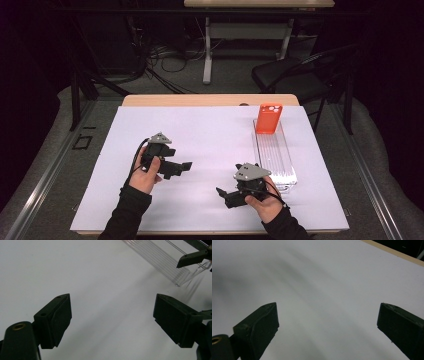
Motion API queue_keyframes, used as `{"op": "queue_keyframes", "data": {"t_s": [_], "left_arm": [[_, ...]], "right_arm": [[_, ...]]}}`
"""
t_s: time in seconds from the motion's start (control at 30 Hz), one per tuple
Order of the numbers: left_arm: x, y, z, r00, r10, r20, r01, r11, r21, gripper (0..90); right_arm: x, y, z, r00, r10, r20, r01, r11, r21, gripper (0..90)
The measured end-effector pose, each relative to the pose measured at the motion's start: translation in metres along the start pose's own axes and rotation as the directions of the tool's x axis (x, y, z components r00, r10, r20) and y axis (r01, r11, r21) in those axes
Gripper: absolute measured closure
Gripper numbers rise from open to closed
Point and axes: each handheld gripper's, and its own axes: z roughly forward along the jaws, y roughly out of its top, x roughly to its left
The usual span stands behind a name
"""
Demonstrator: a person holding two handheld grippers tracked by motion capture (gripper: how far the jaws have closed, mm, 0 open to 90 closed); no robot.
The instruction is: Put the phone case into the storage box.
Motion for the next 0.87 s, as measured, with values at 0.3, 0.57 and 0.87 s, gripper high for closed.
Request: {"op": "queue_keyframes", "data": {"t_s": [0.3,0.57,0.87], "left_arm": [[0.000,0.000,0.000,1.0000,-0.003,0.000,0.003,1.0000,0.004,15.6],[0.000,-0.001,0.000,0.9999,-0.012,-0.002,0.012,0.9999,-0.001,15.6],[0.001,-0.001,0.000,0.9999,-0.013,-0.002,0.013,0.9999,-0.002,15.6]], "right_arm": [[0.002,-0.006,0.005,0.9997,0.005,-0.022,-0.005,1.000,0.006,3.2],[0.002,-0.010,0.007,0.9995,-0.006,-0.032,0.006,1.000,0.016,3.7],[0.001,-0.011,0.006,0.9993,0.005,-0.038,-0.004,1.000,0.010,4.3]]}}
